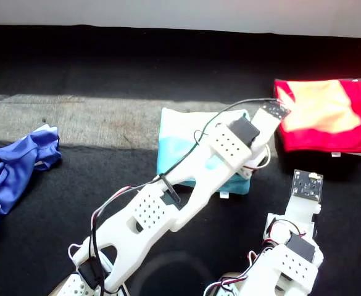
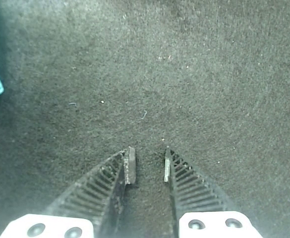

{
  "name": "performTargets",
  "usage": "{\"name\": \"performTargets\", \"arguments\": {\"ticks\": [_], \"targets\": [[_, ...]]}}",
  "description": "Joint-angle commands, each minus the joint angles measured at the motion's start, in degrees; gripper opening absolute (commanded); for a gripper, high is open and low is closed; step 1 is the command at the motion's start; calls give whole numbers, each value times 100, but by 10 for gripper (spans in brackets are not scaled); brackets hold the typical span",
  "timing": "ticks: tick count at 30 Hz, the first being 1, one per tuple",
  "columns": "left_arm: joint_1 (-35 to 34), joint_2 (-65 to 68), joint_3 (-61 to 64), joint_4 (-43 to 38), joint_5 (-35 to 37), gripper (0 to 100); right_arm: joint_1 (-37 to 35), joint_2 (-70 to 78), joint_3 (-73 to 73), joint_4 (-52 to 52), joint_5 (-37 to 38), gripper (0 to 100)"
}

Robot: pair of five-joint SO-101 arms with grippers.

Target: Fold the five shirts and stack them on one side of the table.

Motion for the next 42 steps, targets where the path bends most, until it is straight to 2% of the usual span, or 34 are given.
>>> {"name": "performTargets", "arguments": {"ticks": [1,8,15,19,24,29,34,42], "targets": [[101,-57,-31,176,44,9,31,-13,127,-110,0,111],[330,-110,-259,835,53,9,31,-13,127,-110,0,111],[268,-769,-277,870,35,9,40,-13,75,-92,0,111],[-22,-1701,338,870,26,9,-4,4,-66,-84,0,111],[-848,-2879,1604,853,9,9,-22,31,-998,330,0,111],[-1622,-3512,3301,800,-44,9,-778,198,-2492,1121,9,111],[-1895,-4048,5138,-237,-237,9,-1675,1631,-4374,1473,-519,111],[-1956,-4734,7345,-1987,-237,9,-2457,4321,-7099,1640,-1134,111]]}}
